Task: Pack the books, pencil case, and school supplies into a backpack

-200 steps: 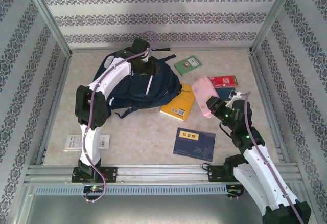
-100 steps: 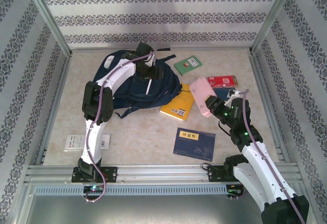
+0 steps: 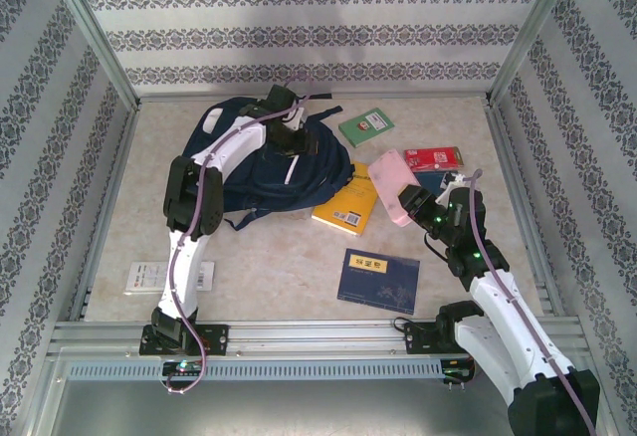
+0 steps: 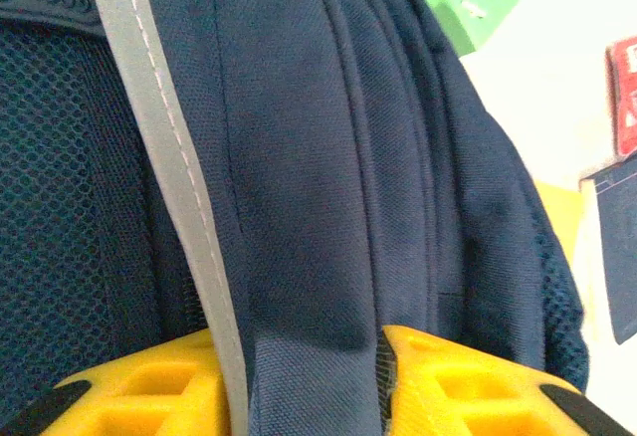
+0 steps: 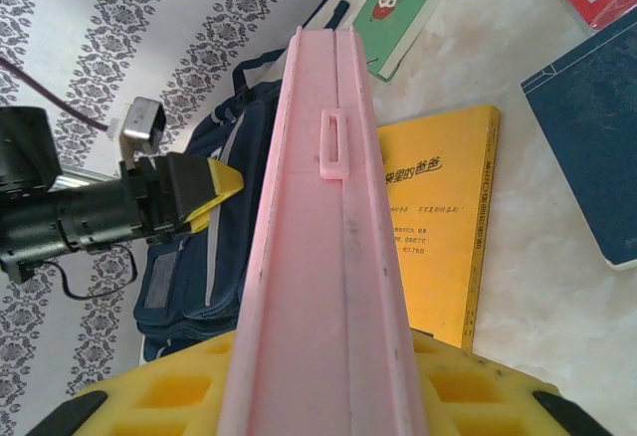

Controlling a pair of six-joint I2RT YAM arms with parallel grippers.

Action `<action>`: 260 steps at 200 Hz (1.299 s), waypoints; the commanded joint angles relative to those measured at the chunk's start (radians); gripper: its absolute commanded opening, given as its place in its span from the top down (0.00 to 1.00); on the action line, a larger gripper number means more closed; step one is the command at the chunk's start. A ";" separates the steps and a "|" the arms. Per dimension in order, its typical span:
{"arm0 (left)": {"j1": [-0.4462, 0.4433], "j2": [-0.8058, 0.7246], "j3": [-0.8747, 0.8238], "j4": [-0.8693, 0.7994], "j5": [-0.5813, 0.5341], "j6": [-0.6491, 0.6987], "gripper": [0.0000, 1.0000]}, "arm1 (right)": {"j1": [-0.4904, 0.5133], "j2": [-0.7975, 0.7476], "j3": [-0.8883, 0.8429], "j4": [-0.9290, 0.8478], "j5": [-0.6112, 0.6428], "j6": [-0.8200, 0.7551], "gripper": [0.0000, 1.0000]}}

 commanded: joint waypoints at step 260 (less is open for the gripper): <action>0.165 -0.522 0.034 -0.147 0.415 0.182 1.00 | 0.213 0.453 0.310 0.213 -0.447 0.044 0.66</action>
